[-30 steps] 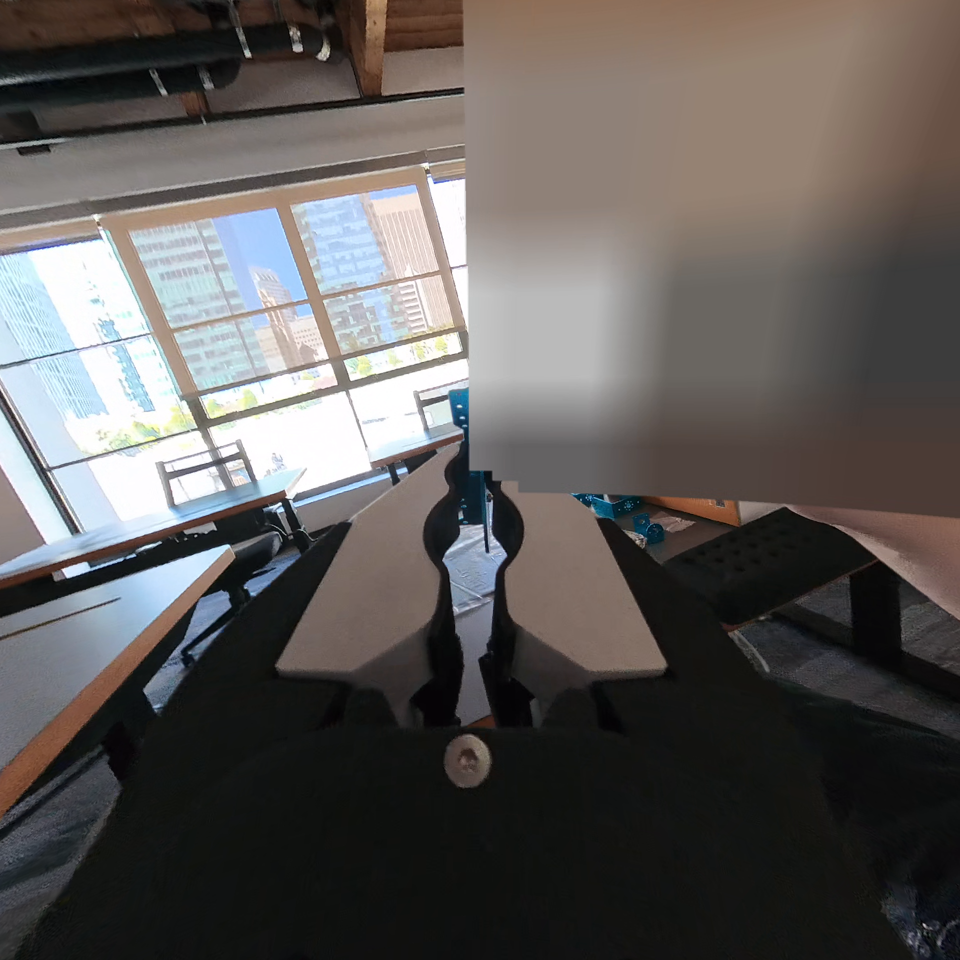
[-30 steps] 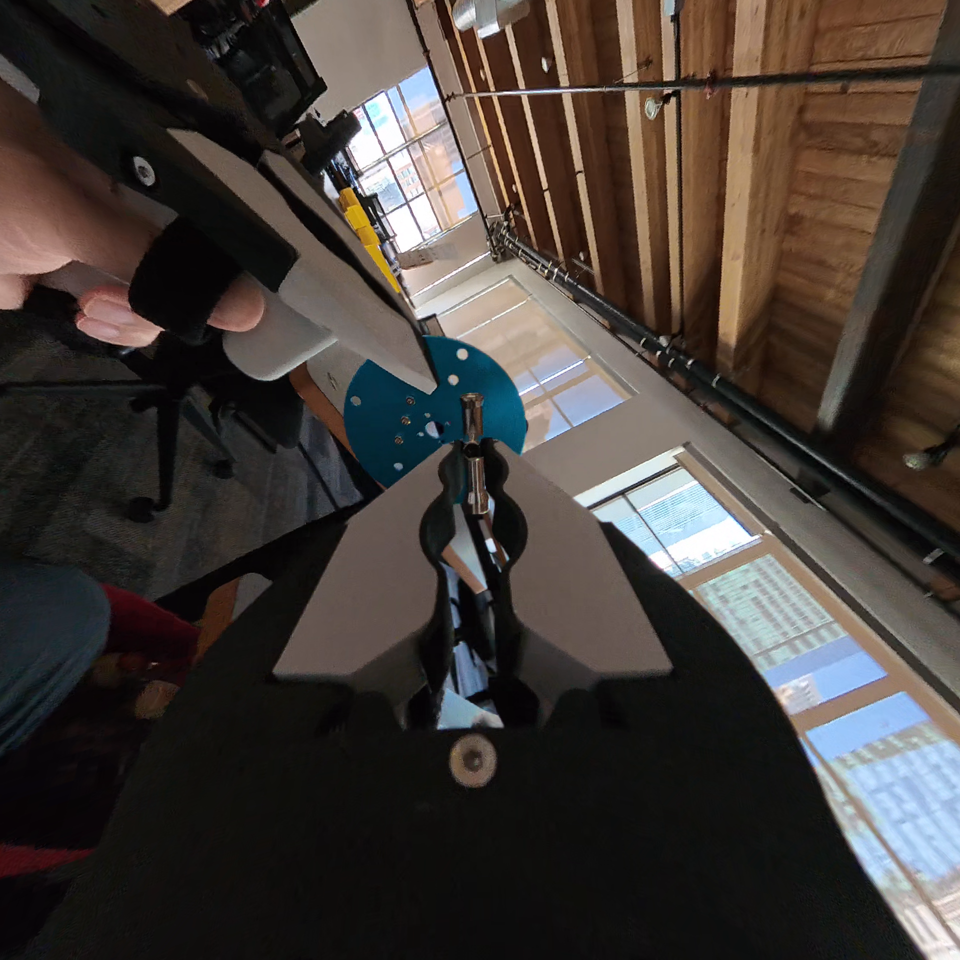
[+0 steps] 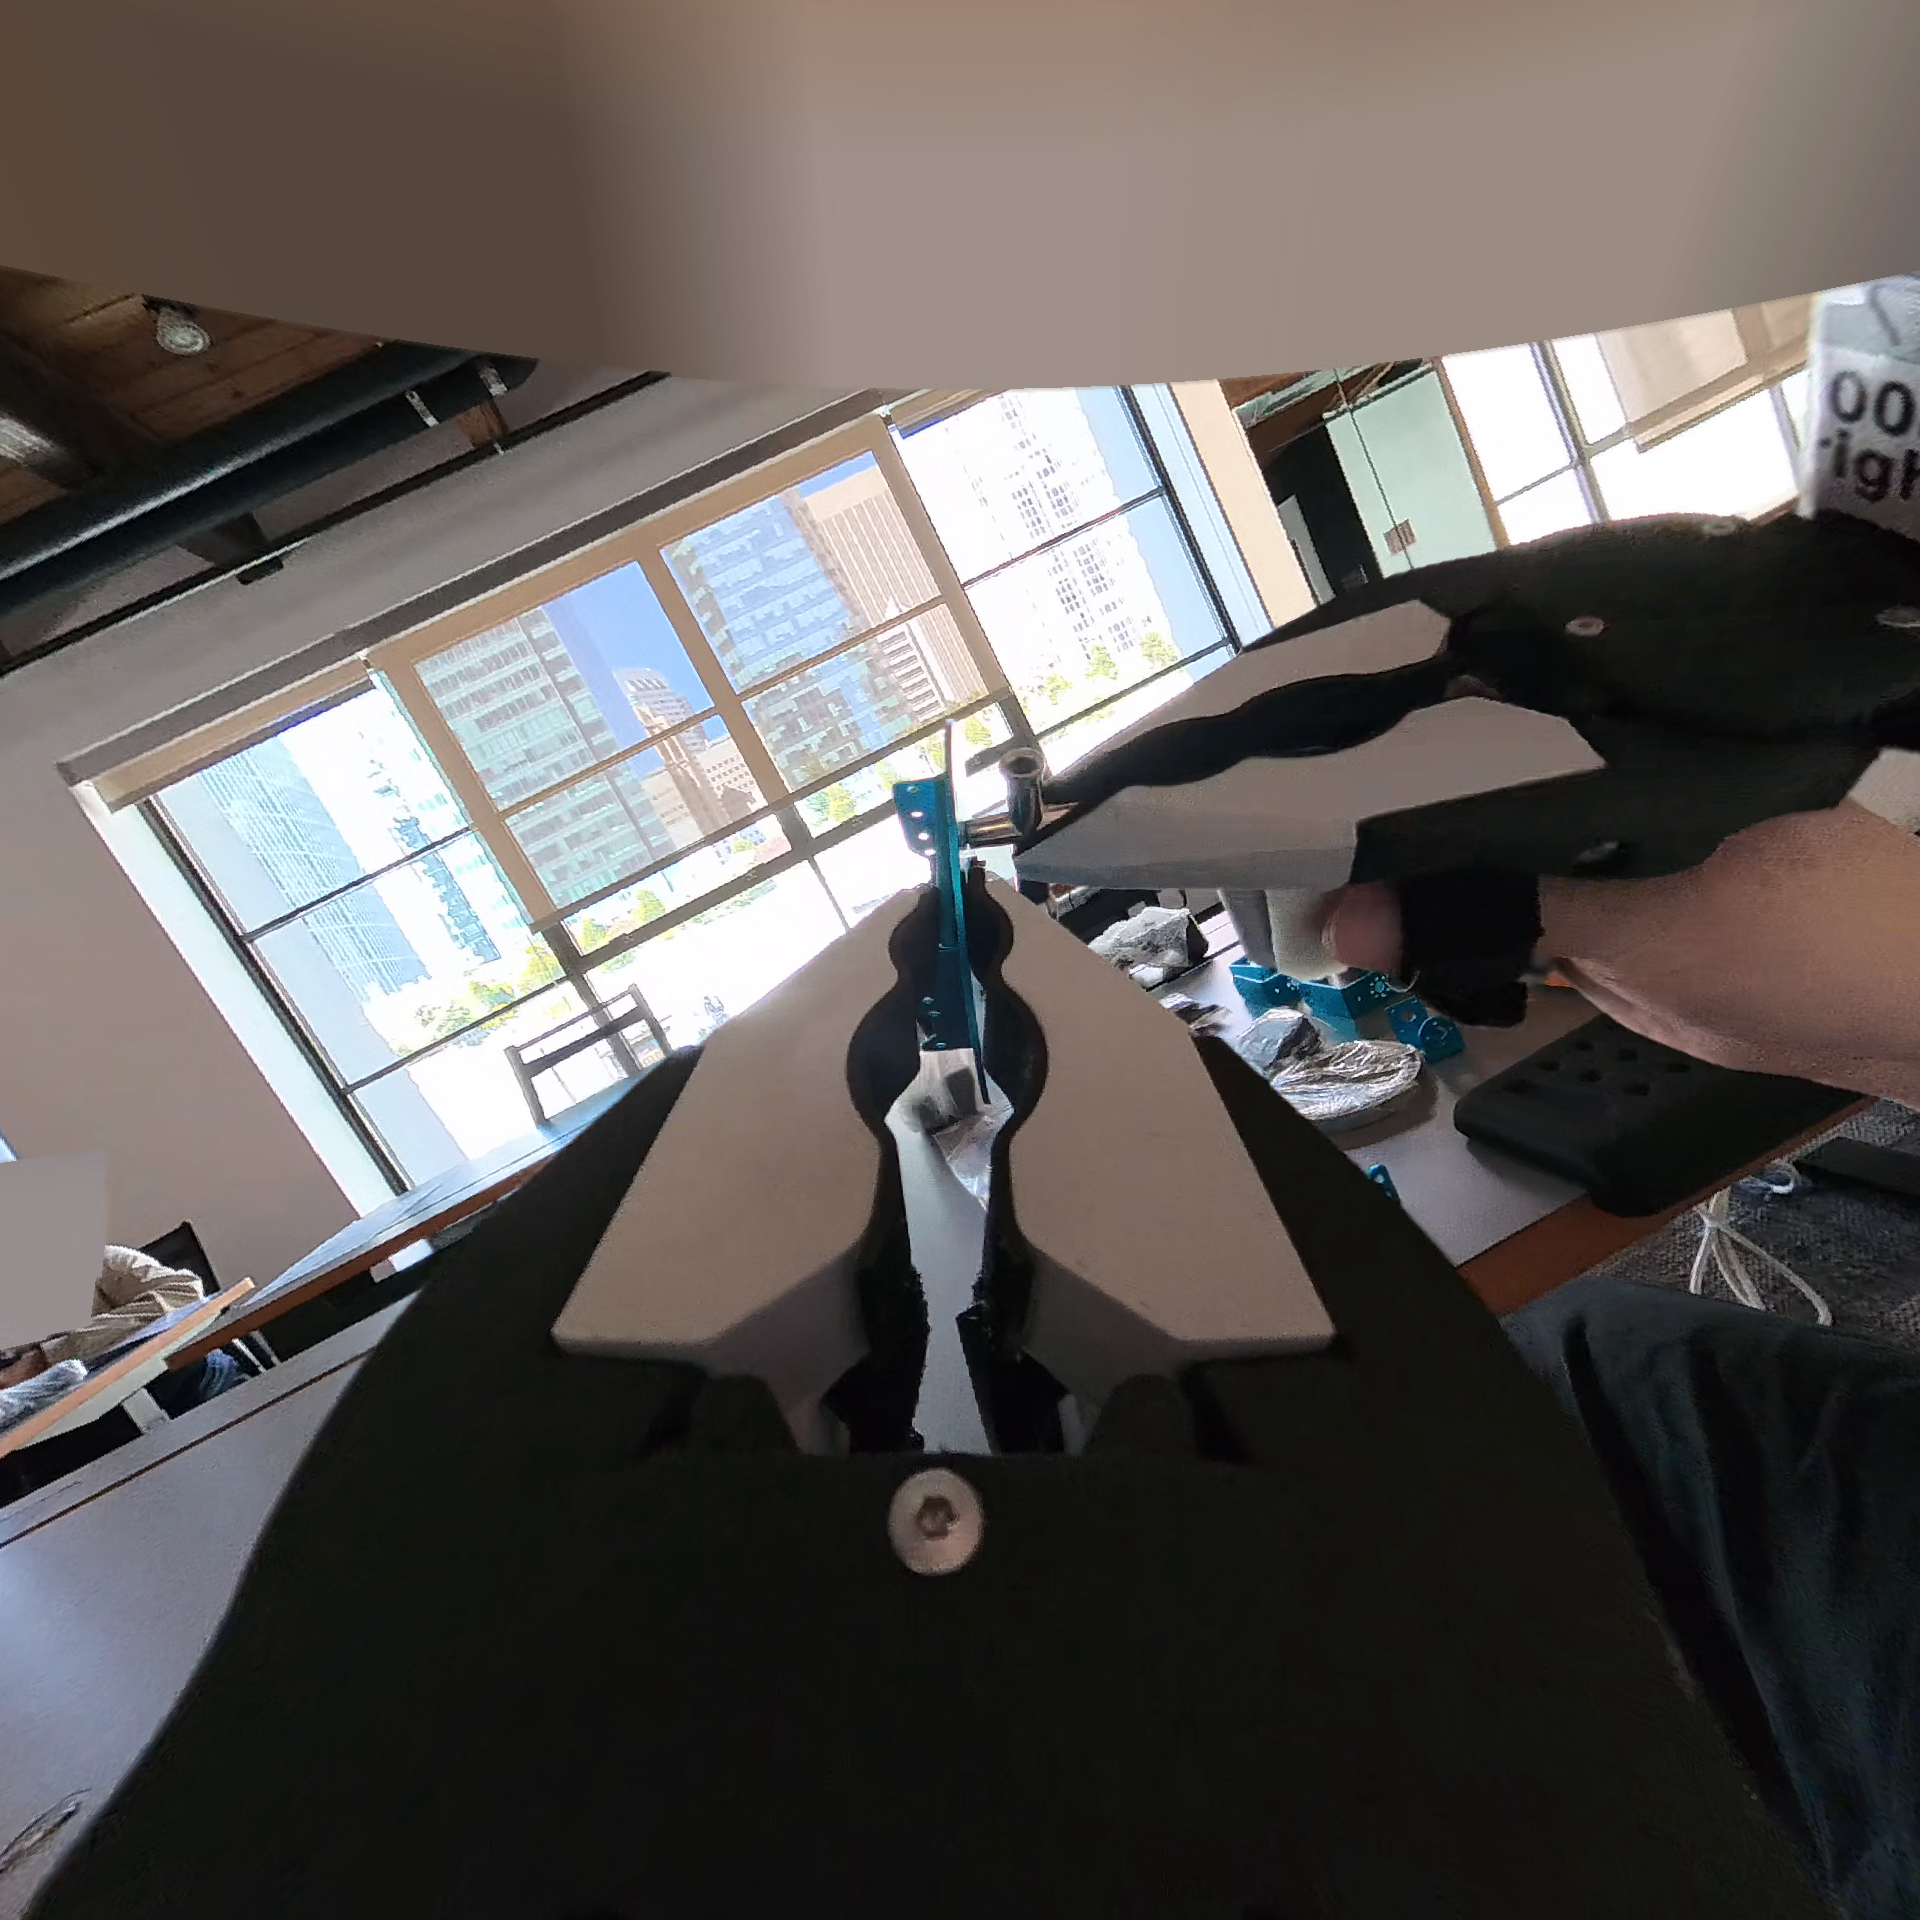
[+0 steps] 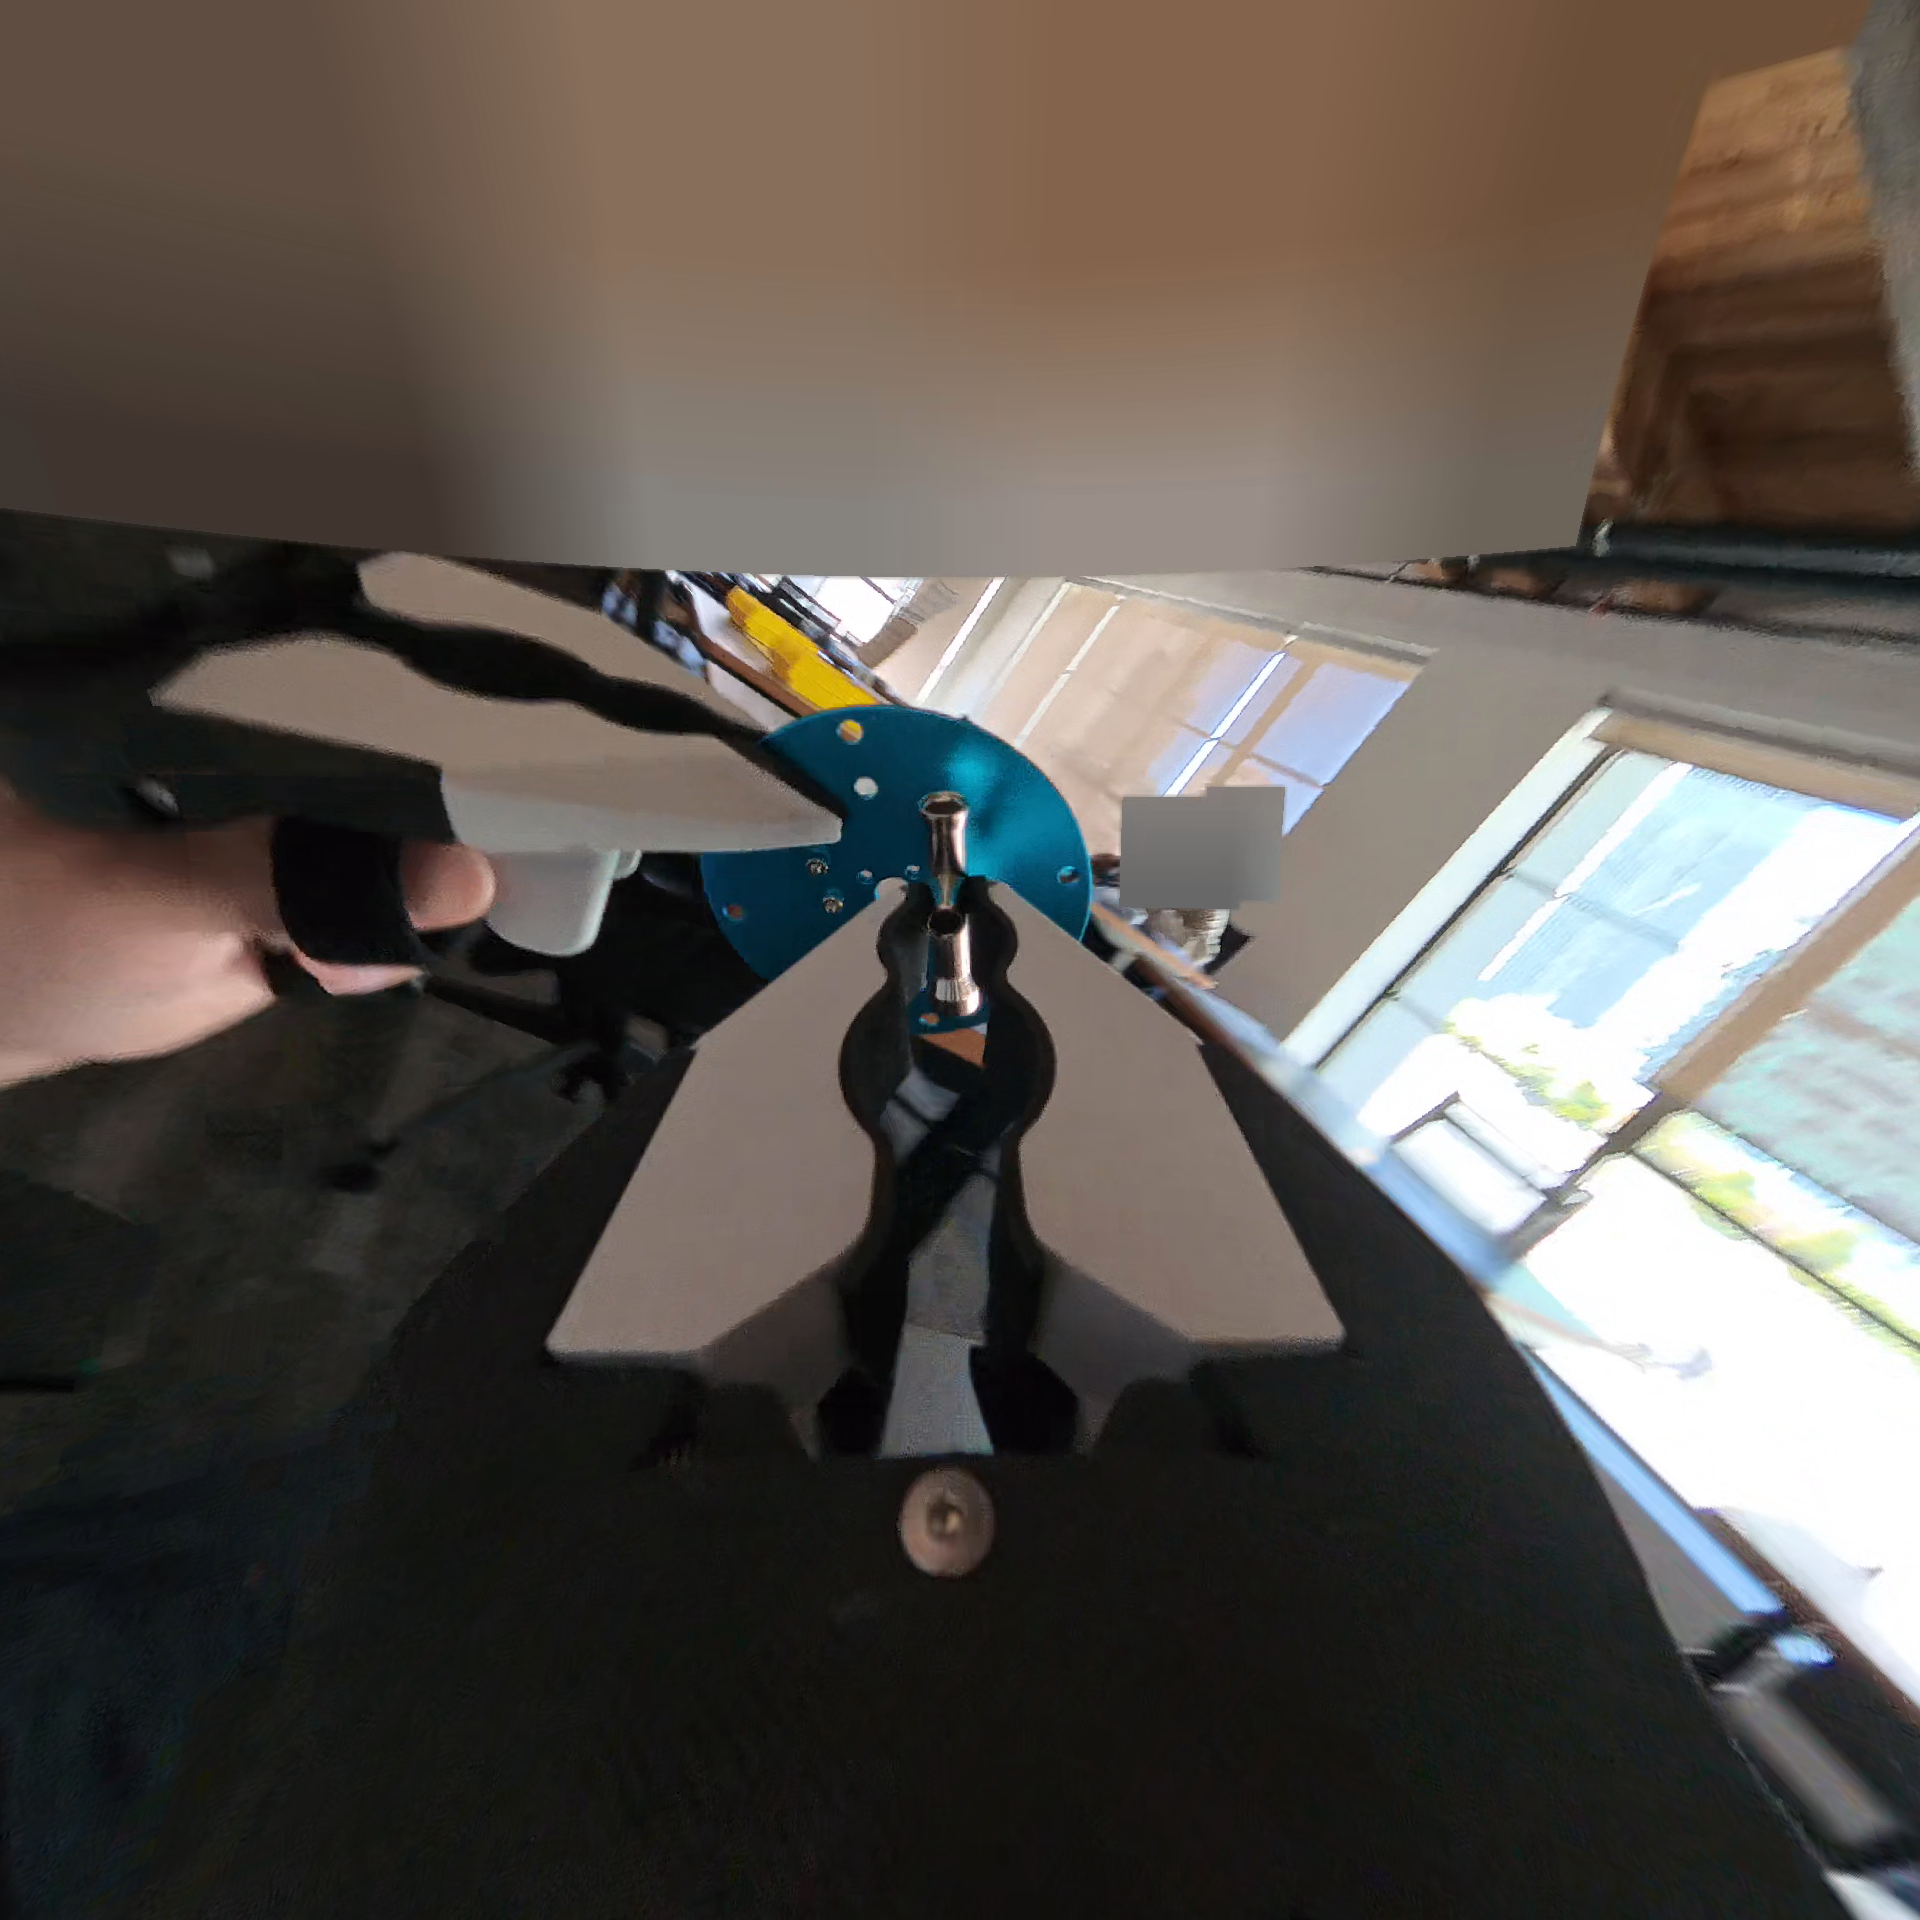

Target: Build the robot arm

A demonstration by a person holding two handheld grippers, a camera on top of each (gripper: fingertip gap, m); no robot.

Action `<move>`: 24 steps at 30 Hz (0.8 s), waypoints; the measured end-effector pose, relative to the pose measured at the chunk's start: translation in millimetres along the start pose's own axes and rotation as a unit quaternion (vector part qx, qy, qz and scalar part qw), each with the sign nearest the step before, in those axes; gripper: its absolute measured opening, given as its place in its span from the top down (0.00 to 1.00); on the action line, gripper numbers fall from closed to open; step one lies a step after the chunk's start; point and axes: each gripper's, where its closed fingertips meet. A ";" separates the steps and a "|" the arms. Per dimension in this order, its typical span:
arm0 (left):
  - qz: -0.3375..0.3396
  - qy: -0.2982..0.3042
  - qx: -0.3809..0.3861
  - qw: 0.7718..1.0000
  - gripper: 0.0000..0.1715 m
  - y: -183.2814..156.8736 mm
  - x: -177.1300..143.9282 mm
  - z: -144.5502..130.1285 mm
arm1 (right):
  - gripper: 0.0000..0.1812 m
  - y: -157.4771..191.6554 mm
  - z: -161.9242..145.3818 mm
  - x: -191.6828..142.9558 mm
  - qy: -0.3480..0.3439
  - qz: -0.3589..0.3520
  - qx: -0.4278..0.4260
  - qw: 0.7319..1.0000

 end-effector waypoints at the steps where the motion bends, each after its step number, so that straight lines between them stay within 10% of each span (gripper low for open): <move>1: 0.003 0.000 0.006 1.000 0.98 0.5 0.2 -0.1 | 0.96 0.1 -0.1 0.5 -0.005 0.006 0.038 0.999; 7: 0.024 -0.002 0.056 0.998 0.99 3.2 1.6 -3.0 | 0.96 1.4 -4.4 4.4 -0.035 0.049 0.300 0.952; 15: 0.053 0.006 0.089 0.995 0.99 7.0 6.6 -11.6 | 0.96 2.3 -15.1 10.2 -0.140 0.079 0.646 0.746; 24: 0.040 0.027 -0.037 0.998 0.98 13.7 11.1 -21.7 | 0.96 -2.9 -20.2 8.1 -0.007 -0.010 0.181 0.983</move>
Point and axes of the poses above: each gripper's, where its closed fingertips meet, x out along the fingers, z out of its top, y = z × x across the jaws, and after that the axes turned 12 degrees about -x, right-handed
